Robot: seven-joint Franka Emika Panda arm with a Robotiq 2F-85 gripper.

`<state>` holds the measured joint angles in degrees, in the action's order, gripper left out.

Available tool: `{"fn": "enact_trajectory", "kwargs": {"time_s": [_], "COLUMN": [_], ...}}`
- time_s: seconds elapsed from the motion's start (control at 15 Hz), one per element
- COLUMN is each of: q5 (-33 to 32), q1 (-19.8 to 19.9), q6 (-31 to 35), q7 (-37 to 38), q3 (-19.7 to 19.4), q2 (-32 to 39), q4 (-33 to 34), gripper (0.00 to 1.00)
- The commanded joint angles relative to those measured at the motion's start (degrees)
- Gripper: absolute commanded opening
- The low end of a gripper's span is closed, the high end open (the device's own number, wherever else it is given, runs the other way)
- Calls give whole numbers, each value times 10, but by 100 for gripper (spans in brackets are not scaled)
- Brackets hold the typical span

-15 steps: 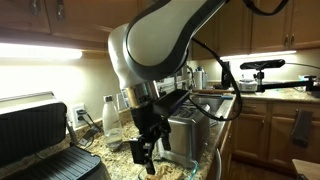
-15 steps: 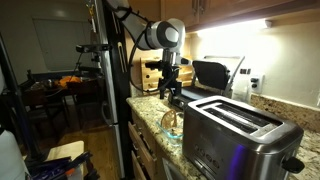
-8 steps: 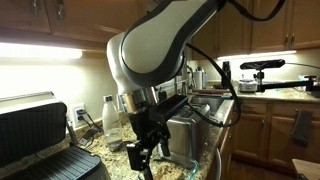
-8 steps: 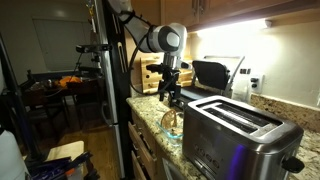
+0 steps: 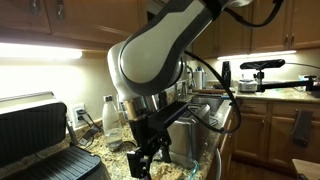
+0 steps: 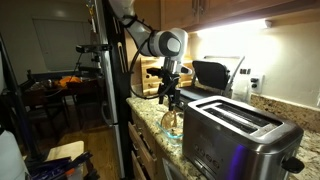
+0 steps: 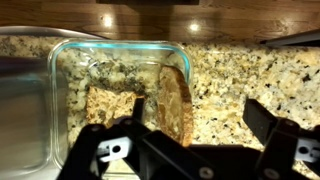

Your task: Take a slice of bread and put it in the toaster

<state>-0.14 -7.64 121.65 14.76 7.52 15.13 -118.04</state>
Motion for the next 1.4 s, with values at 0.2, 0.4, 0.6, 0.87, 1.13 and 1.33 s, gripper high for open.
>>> {"fn": "enact_trajectory", "kwargs": {"time_s": [0.2,0.4,0.6,0.87,1.13,1.33], "q5": [7,7,7,6,5,5], "q1": [-6,-6,-6,-6,-7,-7], "q6": [27,32,36,40,43,42], "q7": [11,11,11,12,12,12], "q3": [-12,-15,-17,-20,-21,-21], "q2": [13,18,26,33,39,40], "q4": [0,0,2,4,8,10], "gripper": [100,100,100,100,60,41]}}
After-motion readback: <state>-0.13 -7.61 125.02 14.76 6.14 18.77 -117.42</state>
